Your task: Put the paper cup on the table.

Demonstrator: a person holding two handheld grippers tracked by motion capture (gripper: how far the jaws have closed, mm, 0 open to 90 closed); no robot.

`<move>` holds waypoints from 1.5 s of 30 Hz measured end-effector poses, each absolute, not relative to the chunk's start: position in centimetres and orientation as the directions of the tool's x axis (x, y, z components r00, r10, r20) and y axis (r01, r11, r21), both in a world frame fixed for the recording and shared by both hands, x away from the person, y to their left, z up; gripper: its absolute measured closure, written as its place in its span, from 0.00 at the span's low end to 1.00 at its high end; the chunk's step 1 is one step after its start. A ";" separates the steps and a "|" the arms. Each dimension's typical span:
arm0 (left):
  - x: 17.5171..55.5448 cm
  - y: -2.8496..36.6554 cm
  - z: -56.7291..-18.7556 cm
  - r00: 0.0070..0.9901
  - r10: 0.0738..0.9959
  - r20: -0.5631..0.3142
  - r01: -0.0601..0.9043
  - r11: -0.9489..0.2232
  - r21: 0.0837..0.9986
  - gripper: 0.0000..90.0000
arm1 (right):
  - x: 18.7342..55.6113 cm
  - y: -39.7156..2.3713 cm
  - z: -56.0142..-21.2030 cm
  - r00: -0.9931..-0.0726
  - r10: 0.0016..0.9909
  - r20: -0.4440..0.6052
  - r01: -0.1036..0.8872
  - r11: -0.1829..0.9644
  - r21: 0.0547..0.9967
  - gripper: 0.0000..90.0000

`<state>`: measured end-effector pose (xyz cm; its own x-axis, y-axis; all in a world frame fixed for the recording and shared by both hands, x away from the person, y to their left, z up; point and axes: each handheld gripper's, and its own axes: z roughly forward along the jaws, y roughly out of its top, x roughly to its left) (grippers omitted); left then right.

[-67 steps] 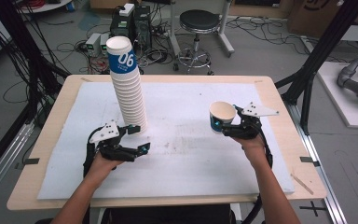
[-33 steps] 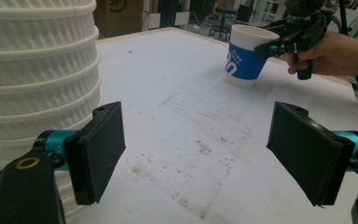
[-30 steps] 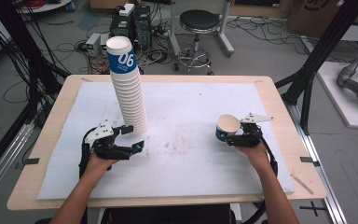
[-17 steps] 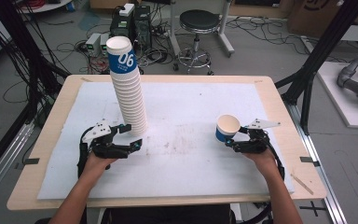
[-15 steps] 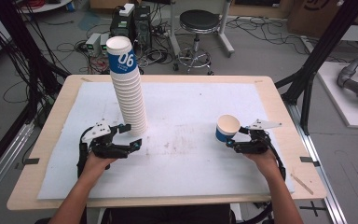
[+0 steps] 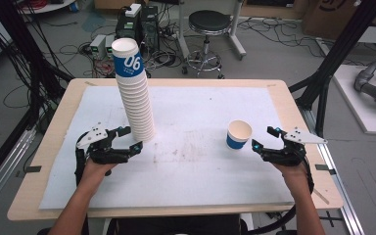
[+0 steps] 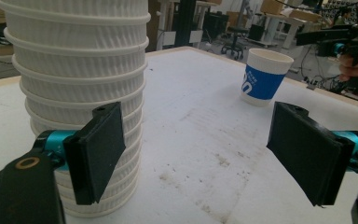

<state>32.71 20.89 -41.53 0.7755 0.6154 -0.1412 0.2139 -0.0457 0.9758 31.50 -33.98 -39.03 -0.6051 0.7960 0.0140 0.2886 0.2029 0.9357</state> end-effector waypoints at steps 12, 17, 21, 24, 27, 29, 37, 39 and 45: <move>32.6 21.1 -41.5 0.767 0.627 -0.136 0.211 -0.047 0.976 0.21 | 31.0 -33.9 -38.7 -0.616 0.786 0.043 0.294 0.179 0.939 0.21; 32.5 21.1 -41.4 0.766 0.629 -0.131 0.205 -0.046 0.978 0.21 | 30.8 -33.9 -38.7 -0.608 0.793 0.037 0.294 0.181 0.938 0.21; 32.4 21.1 -41.3 0.766 0.630 -0.130 0.203 -0.045 0.978 0.21 | 30.6 -33.8 -38.6 -0.612 0.790 0.027 0.287 0.191 0.939 0.21; 32.3 21.1 -41.3 0.766 0.630 -0.128 0.202 -0.047 0.978 0.21 | 30.5 -33.9 -38.6 -0.611 0.791 0.027 0.288 0.190 0.939 0.21; 32.2 21.2 -41.3 0.765 0.631 -0.130 0.204 -0.046 0.978 0.21 | 30.6 -33.8 -38.6 -0.612 0.790 0.025 0.284 0.190 0.940 0.21; 32.2 21.2 -41.3 0.763 0.633 -0.130 0.204 -0.045 0.978 0.21 | 30.6 -33.8 -38.6 -0.613 0.789 0.025 0.285 0.191 0.939 0.21; 32.4 21.1 -41.5 0.766 0.629 -0.134 0.210 -0.048 0.977 0.21 | 30.7 -33.9 -38.7 -0.611 0.791 0.026 0.285 0.190 0.939 0.21; 32.5 21.1 -41.5 0.765 0.630 -0.134 0.210 -0.047 0.976 0.21 | 30.7 -33.9 -38.7 -0.612 0.790 0.022 0.282 0.192 0.940 0.21; 32.7 21.2 -41.7 0.761 0.633 -0.142 0.221 -0.047 0.974 0.21 | 30.8 -33.8 -38.7 -0.615 0.788 0.019 0.282 0.197 0.939 0.21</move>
<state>32.68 21.16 -41.69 0.7612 0.6328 -0.1421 0.2209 -0.0469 0.9742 30.79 -33.76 -38.68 -0.6149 0.7884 0.0194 0.2824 0.1972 0.9388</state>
